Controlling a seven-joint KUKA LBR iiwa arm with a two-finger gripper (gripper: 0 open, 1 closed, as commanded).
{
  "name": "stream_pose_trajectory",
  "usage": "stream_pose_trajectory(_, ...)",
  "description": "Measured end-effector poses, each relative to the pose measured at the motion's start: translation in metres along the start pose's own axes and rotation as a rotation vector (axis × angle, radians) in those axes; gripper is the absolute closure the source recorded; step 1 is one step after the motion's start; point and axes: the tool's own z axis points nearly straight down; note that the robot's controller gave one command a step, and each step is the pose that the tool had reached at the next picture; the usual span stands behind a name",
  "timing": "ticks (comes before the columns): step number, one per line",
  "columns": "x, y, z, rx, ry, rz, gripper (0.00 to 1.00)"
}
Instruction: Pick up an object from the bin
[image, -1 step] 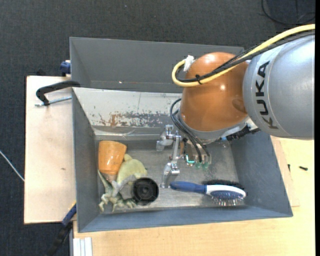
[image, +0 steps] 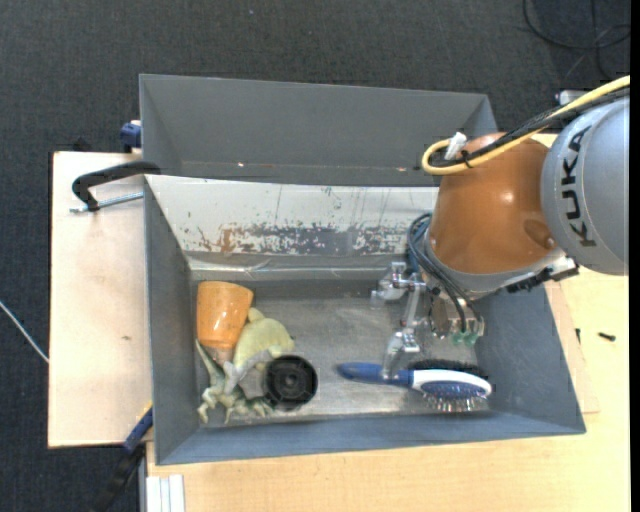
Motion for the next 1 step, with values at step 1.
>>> stream_pose_trajectory(1, 0.0059, 0.0015, 0.1092, -0.006, -0.007, 0.08, 0.0)
